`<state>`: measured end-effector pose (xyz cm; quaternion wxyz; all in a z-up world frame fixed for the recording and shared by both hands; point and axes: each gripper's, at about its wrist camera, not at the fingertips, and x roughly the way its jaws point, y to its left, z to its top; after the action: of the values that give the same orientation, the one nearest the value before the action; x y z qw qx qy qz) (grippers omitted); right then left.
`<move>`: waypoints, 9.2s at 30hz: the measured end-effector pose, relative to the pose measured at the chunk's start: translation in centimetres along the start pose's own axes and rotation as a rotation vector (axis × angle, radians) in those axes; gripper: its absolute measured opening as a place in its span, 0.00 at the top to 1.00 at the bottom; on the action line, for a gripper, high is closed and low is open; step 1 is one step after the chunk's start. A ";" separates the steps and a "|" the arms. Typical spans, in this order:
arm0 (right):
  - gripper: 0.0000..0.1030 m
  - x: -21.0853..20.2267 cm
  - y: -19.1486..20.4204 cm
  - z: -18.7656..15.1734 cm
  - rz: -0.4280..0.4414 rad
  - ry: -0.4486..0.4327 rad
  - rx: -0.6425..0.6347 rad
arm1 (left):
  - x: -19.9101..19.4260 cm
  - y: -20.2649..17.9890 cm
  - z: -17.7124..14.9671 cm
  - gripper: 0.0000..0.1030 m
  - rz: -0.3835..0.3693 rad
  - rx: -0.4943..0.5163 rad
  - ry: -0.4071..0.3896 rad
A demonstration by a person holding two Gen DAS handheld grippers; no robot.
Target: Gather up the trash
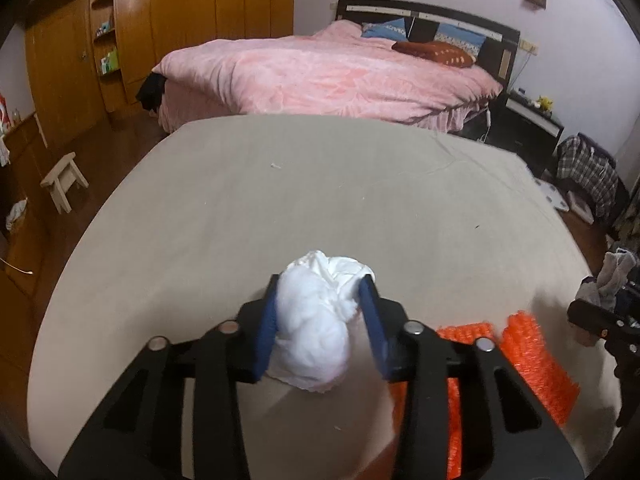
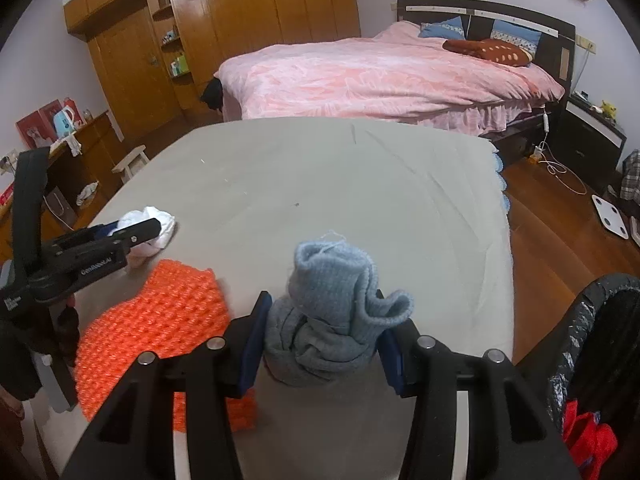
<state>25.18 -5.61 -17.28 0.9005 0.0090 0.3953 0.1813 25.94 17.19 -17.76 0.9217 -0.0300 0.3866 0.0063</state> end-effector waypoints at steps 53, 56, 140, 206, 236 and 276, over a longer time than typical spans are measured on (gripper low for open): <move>0.52 -14.0 2.4 0.6 0.079 -0.220 -0.045 | -18.3 -6.6 -2.0 0.79 -0.083 0.032 -0.232; 0.52 -14.4 2.6 0.6 0.085 -0.229 -0.050 | -18.8 -6.8 -2.1 0.79 -0.088 0.035 -0.237; 0.06 -23.5 -10.8 -6.6 -0.270 -0.322 0.204 | -16.2 -20.3 -3.0 0.11 -0.298 0.223 -0.236; 0.76 -0.6 6.3 -5.4 0.109 0.082 -0.088 | -10.8 0.3 -5.0 0.11 0.051 0.023 -0.150; 0.83 -8.4 -2.6 -2.2 0.102 -0.047 0.059 | -10.6 -4.4 -4.4 0.11 -0.003 0.081 -0.156; 0.18 -3.9 -1.4 -2.2 0.075 -0.009 0.064 | -8.4 -4.9 -5.4 0.11 -0.043 0.082 -0.085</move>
<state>21.63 -8.53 -16.21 0.8942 0.0536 0.3960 0.2019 16.38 12.10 -15.24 0.9378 -0.0001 0.3461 -0.0283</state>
